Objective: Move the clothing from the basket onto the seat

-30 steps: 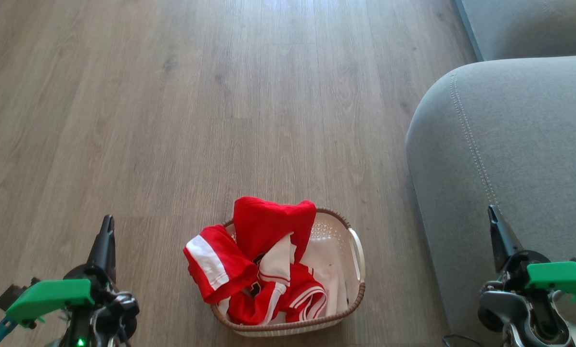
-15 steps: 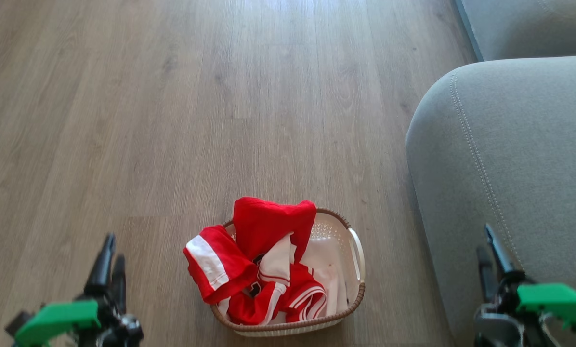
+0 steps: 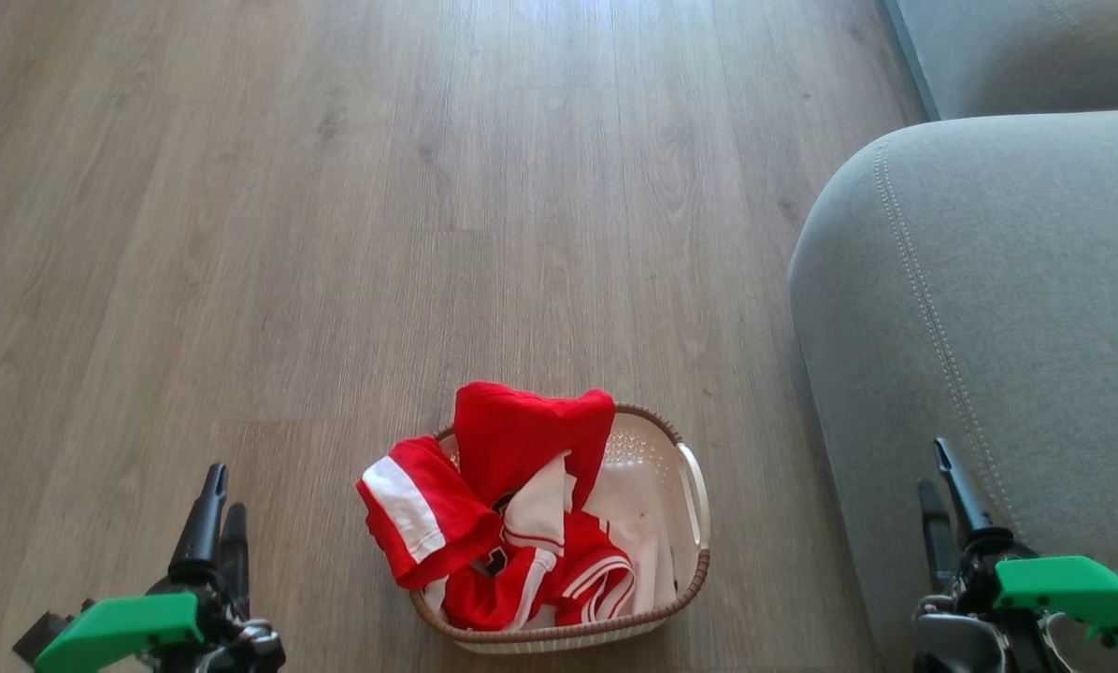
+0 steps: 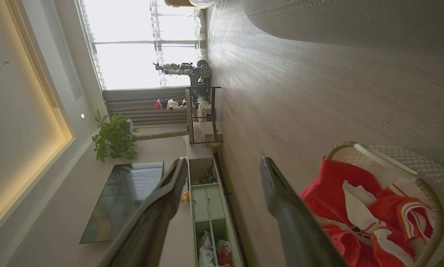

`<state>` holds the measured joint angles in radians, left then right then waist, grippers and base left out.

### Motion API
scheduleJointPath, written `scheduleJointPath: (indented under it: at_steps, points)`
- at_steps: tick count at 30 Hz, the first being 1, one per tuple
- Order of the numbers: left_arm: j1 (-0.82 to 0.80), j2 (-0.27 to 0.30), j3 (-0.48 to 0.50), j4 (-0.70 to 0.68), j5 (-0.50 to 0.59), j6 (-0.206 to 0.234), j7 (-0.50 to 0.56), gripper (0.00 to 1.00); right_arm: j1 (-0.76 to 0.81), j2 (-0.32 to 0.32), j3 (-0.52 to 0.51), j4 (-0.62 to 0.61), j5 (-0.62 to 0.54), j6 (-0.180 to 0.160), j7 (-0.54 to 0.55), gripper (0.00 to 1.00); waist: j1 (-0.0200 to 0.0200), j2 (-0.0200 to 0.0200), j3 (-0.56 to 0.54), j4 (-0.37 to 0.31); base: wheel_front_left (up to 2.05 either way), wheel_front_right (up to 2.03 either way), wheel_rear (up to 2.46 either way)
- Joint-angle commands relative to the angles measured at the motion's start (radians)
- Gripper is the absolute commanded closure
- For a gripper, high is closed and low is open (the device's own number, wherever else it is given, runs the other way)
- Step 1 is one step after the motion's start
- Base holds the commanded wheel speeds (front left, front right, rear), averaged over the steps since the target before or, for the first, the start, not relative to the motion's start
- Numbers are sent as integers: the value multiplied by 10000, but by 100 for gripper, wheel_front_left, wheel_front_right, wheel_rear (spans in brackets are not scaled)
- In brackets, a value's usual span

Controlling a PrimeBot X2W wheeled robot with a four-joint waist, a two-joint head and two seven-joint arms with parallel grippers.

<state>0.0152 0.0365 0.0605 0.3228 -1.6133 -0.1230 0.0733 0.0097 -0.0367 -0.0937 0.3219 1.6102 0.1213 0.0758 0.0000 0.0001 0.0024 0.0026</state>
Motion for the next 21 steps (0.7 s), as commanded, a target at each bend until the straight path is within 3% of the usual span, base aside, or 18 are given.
scheduleJointPath:
  at_steps: [1,11,21]
  points:
    - [-489,92,-30,-467,87,15,-113,0,-458,-65,55,-473,-101,16,-125,0,0,-1,-1,0,0,0,0]
    - [-538,198,-223,-871,812,5,-447,0,-513,-72,237,-1047,-578,24,-450,0,0,-1,-13,-8,0,0,0]
    - [-511,324,-413,-1199,2113,-9,-743,0,-557,-145,509,-1434,-1756,31,-745,0,0,-1,-29,-36,0,0,0]
